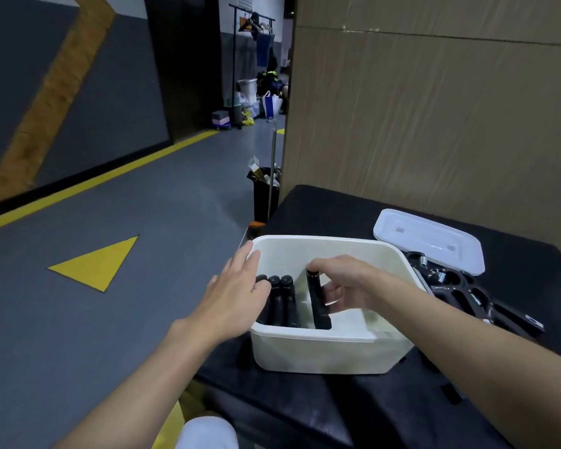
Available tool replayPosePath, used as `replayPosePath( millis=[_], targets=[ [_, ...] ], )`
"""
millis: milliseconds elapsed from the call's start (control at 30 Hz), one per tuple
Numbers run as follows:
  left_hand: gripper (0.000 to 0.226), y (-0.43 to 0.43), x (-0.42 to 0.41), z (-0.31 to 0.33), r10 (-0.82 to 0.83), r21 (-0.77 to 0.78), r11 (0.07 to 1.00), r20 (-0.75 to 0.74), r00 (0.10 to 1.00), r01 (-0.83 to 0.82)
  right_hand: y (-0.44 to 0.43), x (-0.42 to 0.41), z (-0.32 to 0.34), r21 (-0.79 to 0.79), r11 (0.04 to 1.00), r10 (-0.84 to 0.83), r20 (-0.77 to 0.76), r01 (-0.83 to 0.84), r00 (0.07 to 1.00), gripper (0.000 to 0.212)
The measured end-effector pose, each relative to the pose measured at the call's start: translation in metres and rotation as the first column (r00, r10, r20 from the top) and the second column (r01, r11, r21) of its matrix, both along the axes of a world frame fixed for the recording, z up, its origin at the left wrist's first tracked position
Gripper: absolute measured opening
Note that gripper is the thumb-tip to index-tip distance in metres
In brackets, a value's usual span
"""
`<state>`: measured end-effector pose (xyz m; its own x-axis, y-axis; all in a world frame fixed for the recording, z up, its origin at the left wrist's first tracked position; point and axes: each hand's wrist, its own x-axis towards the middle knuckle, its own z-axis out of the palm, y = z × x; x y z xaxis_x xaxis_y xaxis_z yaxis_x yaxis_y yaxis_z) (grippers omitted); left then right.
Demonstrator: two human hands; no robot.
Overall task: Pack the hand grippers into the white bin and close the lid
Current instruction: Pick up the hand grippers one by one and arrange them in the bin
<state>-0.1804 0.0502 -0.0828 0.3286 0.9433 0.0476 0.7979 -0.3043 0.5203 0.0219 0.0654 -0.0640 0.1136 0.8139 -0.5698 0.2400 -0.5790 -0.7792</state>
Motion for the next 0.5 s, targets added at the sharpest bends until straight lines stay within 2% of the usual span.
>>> replayPosePath(
  millis=[200,500],
  targets=[
    [0.054,0.001,-0.001,-0.004,-0.009,0.003,1.0,0.035,0.999,0.009,0.007,-0.018,-0.017,-0.067,0.998,0.025,0.067,-0.02,0.997,0.012],
    [0.054,0.002,-0.002,-0.004,-0.008,0.006,1.0,0.016,1.0,0.008,0.008,-0.02,-0.02,-0.088,0.994,0.069,0.132,-0.058,0.989,0.023]
  ],
)
